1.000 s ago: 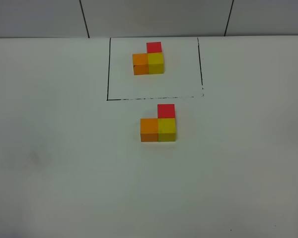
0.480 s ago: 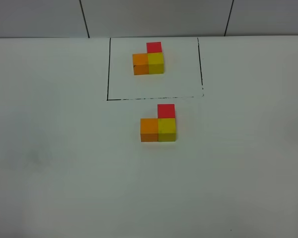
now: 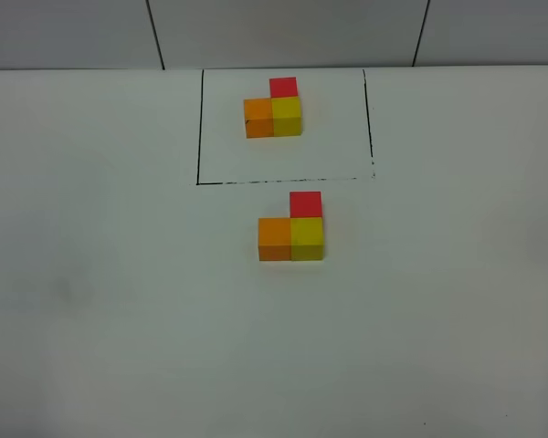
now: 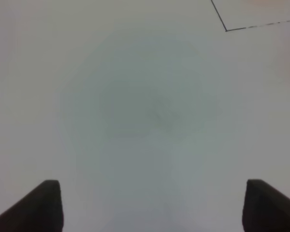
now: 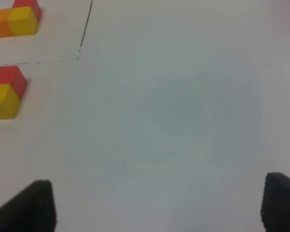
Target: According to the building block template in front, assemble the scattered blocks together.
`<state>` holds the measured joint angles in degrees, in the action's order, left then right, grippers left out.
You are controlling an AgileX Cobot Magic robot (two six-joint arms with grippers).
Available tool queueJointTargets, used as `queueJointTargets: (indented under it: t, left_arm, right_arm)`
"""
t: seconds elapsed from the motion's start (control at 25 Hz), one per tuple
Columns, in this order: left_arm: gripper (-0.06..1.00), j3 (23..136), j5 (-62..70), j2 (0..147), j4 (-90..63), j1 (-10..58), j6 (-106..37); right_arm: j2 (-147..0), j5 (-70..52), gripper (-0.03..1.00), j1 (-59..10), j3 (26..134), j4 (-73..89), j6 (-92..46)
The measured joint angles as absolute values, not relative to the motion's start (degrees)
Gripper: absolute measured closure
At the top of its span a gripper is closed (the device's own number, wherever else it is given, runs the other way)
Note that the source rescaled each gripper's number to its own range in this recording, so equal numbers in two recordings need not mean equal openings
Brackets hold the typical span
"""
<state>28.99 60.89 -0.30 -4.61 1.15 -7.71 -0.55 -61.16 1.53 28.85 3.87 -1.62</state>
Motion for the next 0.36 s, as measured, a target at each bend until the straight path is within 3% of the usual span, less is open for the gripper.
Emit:
queueJointTargets:
  t: [0.36]
  left_arm:
    - [0.22,29.0,60.8,-0.3,-4.6,1.1,-7.7]
  right_arm:
    - [-0.6,-61.2,0.24,1.5,28.8,3.9,-1.6]
